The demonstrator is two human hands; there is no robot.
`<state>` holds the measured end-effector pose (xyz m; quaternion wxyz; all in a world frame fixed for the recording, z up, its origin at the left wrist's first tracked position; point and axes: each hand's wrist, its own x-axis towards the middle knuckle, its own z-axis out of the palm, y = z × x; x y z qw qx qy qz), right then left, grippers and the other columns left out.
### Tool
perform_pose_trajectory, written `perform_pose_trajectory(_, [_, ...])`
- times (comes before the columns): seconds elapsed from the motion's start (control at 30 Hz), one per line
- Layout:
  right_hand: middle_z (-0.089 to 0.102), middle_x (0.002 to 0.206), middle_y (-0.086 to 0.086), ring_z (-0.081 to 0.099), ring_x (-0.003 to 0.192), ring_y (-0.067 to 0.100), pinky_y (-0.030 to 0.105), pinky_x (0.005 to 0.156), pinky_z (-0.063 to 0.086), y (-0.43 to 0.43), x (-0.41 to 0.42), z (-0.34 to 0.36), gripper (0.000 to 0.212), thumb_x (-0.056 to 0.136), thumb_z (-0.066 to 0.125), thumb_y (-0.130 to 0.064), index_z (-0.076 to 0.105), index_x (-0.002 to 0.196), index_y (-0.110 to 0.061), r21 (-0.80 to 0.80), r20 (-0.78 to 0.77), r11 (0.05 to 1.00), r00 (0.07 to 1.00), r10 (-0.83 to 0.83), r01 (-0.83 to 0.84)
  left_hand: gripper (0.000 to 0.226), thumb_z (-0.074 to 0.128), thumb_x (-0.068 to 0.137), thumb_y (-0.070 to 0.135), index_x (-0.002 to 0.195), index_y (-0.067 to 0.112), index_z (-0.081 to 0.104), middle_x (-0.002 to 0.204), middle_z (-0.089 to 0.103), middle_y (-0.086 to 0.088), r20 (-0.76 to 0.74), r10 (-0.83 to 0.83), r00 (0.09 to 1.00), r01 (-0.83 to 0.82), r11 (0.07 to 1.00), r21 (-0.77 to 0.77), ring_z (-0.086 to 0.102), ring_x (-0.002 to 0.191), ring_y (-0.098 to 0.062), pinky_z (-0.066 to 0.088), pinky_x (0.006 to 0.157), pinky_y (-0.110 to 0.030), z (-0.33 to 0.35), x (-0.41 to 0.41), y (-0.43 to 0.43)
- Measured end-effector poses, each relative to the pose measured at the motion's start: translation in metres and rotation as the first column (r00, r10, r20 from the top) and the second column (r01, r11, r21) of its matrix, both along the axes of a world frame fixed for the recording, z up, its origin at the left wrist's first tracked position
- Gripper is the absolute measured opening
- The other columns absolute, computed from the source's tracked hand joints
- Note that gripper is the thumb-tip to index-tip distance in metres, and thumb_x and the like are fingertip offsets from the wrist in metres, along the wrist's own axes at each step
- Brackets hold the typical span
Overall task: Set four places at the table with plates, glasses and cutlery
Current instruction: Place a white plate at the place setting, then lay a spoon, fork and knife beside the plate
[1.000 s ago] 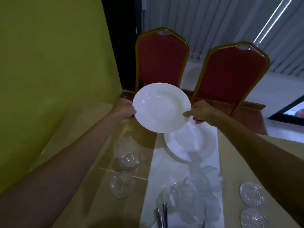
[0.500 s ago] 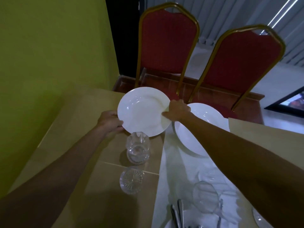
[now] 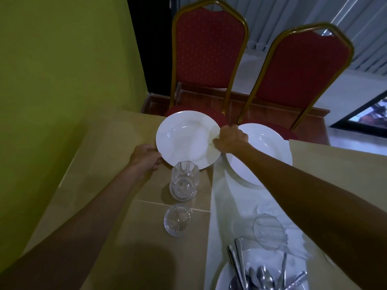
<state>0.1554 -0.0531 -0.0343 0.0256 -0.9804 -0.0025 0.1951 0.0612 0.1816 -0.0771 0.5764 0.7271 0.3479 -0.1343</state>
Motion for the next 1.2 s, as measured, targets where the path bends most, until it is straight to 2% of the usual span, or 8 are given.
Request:
perform_pose_trajectory(0.23, [0.068, 0.092, 0.009, 0.069, 0.079, 0.026, 0.036, 0.068, 0.058, -0.039, -0.038, 0.040, 0.044, 0.091, 0.063, -0.040, 0.059, 0.120, -0.007, 0.167, -0.082, 0.985, 0.996, -0.035, 0.048, 0.014, 0.059, 0.089, 0.004, 0.100, 0.010, 0.066, 0.077, 0.066, -0.015, 0.003, 0.001, 1.000, -0.001, 0.999, 0.046, 0.064, 0.073, -0.030, 0.058, 0.077, -0.051, 0.023, -0.034, 0.003])
perform_pose_trajectory(0.33, [0.075, 0.096, 0.016, 0.074, 0.085, 0.028, 0.039, 0.075, 0.062, -0.054, -0.058, 0.061, 0.039, 0.093, 0.064, -0.034, 0.063, 0.117, -0.004, 0.307, -0.092, 0.949, 0.994, -0.052, 0.078, 0.018, 0.057, 0.092, 0.005, 0.107, 0.011, 0.064, 0.076, 0.063, -0.011, -0.001, 0.043, 0.999, -0.043, 0.999, 0.027, 0.060, 0.072, -0.027, 0.057, 0.082, -0.050, 0.034, -0.061, -0.008])
perform_pose_trajectory(0.53, [0.075, 0.092, 0.005, 0.073, 0.069, 0.014, 0.018, 0.050, 0.048, -0.076, -0.108, 0.105, 0.026, 0.092, 0.067, -0.036, 0.068, 0.107, -0.015, 0.544, -0.008, 0.837, 0.997, -0.073, 0.065, 0.031, 0.054, 0.092, 0.007, 0.120, 0.019, 0.061, 0.093, 0.062, -0.004, 0.053, 0.048, 0.997, -0.048, 0.999, 0.004, 0.058, 0.084, -0.017, 0.055, 0.086, -0.042, 0.056, -0.128, -0.043])
perform_pose_trajectory(0.67, [0.072, 0.082, -0.006, 0.070, 0.061, 0.007, 0.008, 0.042, 0.039, -0.097, -0.164, 0.146, 0.021, 0.094, 0.066, -0.038, 0.066, 0.108, -0.022, 0.701, 0.063, 0.711, 0.988, -0.142, 0.058, 0.023, 0.056, 0.091, 0.004, 0.108, 0.016, 0.066, 0.090, 0.065, -0.003, 0.054, 0.088, 0.995, -0.087, 0.996, -0.032, 0.058, 0.074, -0.016, 0.054, 0.070, -0.035, 0.057, -0.176, -0.079])
perform_pose_trajectory(0.8, [0.072, 0.079, -0.006, 0.068, 0.059, 0.008, 0.012, 0.047, 0.040, -0.118, -0.224, 0.165, 0.017, 0.094, 0.065, -0.035, 0.067, 0.106, -0.023, 0.767, 0.075, 0.641, 0.986, -0.150, 0.040, 0.013, 0.061, 0.093, 0.007, 0.098, 0.015, 0.068, 0.078, 0.065, -0.004, 0.053, -0.030, 0.998, 0.033, 0.997, -0.063, 0.059, 0.063, -0.015, 0.050, 0.055, -0.027, 0.055, -0.214, -0.125])
perform_pose_trajectory(0.93, [0.073, 0.084, -0.003, 0.067, 0.060, 0.008, 0.012, 0.047, 0.043, -0.131, -0.284, 0.158, 0.013, 0.095, 0.064, -0.029, 0.069, 0.101, -0.019, 0.817, 0.008, 0.572, 0.991, -0.136, 0.072, 0.016, 0.059, 0.092, 0.005, 0.095, 0.017, 0.069, 0.089, 0.070, -0.006, 0.062, -0.216, 0.974, 0.220, 0.973, -0.073, 0.062, 0.071, -0.015, 0.052, 0.064, -0.029, 0.041, -0.250, -0.171])
perform_pose_trajectory(1.1, [0.072, 0.089, 0.000, 0.068, 0.080, 0.014, 0.031, 0.074, 0.054, -0.135, -0.357, 0.078, 0.014, 0.094, 0.063, -0.030, 0.069, 0.088, -0.019, 0.649, -0.165, 0.759, 0.982, 0.089, 0.040, 0.020, 0.057, 0.092, 0.007, 0.093, 0.023, 0.068, 0.094, 0.071, -0.004, 0.054, -0.332, 0.942, 0.334, 0.942, -0.029, 0.064, 0.082, -0.015, 0.054, 0.069, -0.030, 0.027, -0.282, -0.207])
perform_pose_trajectory(1.2, [0.069, 0.097, 0.004, 0.066, 0.092, 0.024, 0.041, 0.083, 0.055, -0.134, -0.371, 0.022, 0.019, 0.092, 0.063, -0.035, 0.064, 0.095, -0.017, 0.488, -0.177, 0.870, 0.984, 0.015, 0.074, 0.019, 0.057, 0.092, 0.010, 0.091, 0.026, 0.068, 0.091, 0.070, 0.002, 0.069, -0.360, 0.930, 0.358, 0.933, 0.038, 0.066, 0.091, -0.020, 0.056, 0.085, -0.040, 0.024, -0.292, -0.215])
